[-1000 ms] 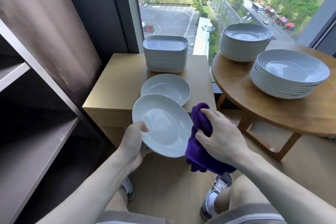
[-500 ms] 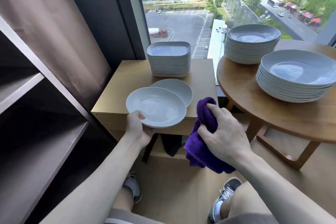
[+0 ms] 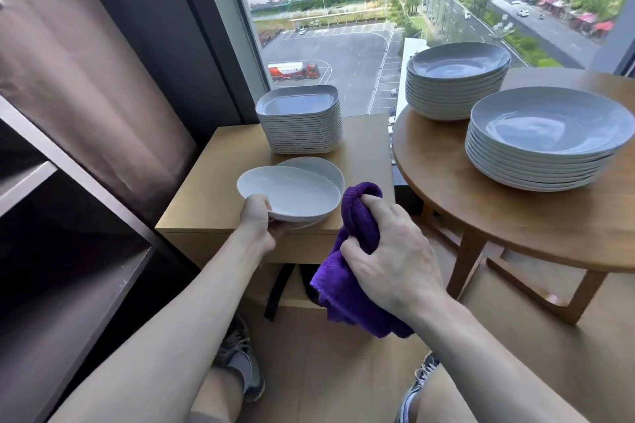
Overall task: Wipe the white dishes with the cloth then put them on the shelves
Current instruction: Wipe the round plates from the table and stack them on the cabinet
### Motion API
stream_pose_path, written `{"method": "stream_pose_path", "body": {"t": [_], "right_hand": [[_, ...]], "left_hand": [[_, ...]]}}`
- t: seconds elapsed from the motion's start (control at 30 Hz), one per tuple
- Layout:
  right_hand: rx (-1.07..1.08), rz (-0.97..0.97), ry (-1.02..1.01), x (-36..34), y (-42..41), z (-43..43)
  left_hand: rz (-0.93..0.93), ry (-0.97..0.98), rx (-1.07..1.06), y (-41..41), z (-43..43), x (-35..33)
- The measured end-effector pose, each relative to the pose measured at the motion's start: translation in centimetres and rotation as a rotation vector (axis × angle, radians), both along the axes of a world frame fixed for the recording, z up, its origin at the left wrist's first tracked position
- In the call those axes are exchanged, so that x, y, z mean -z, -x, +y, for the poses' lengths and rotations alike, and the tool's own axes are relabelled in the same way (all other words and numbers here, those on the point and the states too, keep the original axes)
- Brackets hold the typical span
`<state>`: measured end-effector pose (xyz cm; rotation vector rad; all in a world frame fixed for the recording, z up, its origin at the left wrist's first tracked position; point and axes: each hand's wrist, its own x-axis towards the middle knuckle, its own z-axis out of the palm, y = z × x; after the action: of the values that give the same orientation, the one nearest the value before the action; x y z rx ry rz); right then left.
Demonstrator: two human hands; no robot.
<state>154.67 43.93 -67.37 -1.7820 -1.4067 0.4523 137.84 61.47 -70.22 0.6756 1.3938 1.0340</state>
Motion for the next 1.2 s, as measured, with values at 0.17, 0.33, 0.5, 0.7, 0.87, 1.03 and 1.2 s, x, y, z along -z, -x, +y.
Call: {"method": "stream_pose_path", "body": {"t": [0.17,0.33,0.5,0.7,0.87,1.03,1.2], "right_hand": [[0.002,0.02,0.012,-0.2,-0.4,0.1],[-0.002,0.012,0.04,-0.2,-0.5,0.1],[-0.015,-0.014,0.058,0.0,-0.5,0.1],[-0.005,-0.022,0.057,0.1,-0.9,0.2],[0.0,-0.031,0.072,0.1,-1.2,0.2],[0.038,-0.019,0.088,0.1,-2.0,0.3],[0.095,0.005,0.091,-0.3,-3.5,0.5]], "left_hand": [[0.39,0.014,0.096,1.3,0.5,-0.3],[0.478,0.009,0.117,3.6,1.5,1.8],[0.525,-0.045,0.135,4.0,2.2,3.3],[0.62,-0.082,0.191,3.1,2.6,4.0],[0.671,-0.096,0.195,2.5,2.3,5.2],[0.766,-0.082,0.207,2.2,1.8,4.9],[1.031,-0.418,0.035,-0.1,-0.6,2.5]]}}
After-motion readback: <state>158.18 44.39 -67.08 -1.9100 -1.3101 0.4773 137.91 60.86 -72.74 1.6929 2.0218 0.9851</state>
